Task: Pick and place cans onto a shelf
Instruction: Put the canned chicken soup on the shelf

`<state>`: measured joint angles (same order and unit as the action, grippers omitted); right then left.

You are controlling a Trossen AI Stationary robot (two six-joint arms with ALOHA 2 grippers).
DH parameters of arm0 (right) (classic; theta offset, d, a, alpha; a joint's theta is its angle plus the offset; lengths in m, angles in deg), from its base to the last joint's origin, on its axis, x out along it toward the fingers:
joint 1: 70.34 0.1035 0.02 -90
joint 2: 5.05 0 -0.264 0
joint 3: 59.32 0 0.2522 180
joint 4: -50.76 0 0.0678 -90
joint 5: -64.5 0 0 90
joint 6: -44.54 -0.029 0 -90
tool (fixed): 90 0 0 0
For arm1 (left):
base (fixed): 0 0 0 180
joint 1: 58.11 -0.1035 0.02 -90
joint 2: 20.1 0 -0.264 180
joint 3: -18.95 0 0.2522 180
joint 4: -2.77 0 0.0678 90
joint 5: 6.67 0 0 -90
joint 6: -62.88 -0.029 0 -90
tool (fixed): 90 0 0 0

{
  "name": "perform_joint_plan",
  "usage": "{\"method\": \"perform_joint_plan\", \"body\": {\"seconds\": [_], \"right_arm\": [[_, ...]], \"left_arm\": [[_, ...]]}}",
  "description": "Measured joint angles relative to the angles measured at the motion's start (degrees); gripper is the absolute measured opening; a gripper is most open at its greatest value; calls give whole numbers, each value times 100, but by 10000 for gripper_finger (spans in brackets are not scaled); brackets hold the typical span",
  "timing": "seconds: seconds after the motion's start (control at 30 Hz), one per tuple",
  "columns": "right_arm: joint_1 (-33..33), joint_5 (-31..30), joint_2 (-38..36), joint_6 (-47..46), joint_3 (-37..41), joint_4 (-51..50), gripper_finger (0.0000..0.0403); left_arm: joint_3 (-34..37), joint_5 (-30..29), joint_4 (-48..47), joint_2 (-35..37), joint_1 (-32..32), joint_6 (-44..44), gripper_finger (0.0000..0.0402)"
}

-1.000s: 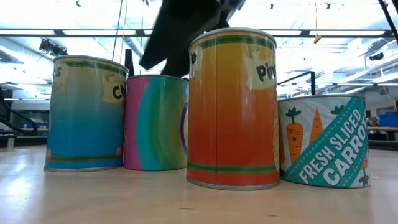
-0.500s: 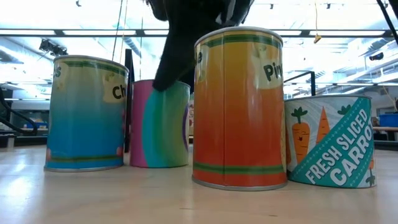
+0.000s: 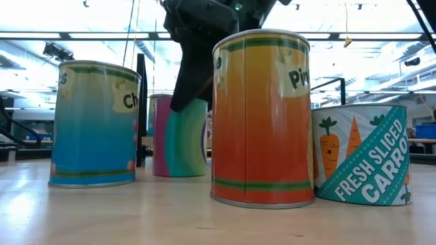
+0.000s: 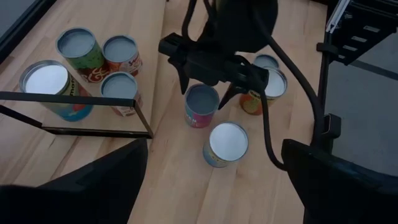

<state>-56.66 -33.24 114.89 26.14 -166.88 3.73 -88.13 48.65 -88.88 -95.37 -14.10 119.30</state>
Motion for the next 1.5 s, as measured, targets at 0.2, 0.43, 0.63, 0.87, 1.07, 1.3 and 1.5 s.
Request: {"method": "perform_joint_plan", "body": {"seconds": [0.2, 0.43, 0.63, 0.87, 1.07, 1.3, 1.5], "right_arm": [[-132, 36, 0, 240, 0, 67, 374], [-248, 178, 0, 540, 0, 170, 339], [-414, 498, -10, 515, -7, 146, 298], [-529, 552, -480, 610, 2, -774, 300], [-531, 162, -1234, 685, 253, -1399, 299], [-766, -19, -2471, 466, 1828, -631, 301], [-1407, -457, -3154, 502, 2715, -72, 301]], "left_arm": [[0, 0, 0, 0, 0, 62, 375], [0, 0, 1, 0, -1, 120, 375], [0, -147, -11, 0, 0, 116, 375], [0, -760, -31, 0, -118, 93, 375], [0, -1568, -33, 0, -379, -91, 375], [0, -1639, -27, 0, -790, -447, 375], [0, -1782, 35, 0, -1152, -635, 375]]}}
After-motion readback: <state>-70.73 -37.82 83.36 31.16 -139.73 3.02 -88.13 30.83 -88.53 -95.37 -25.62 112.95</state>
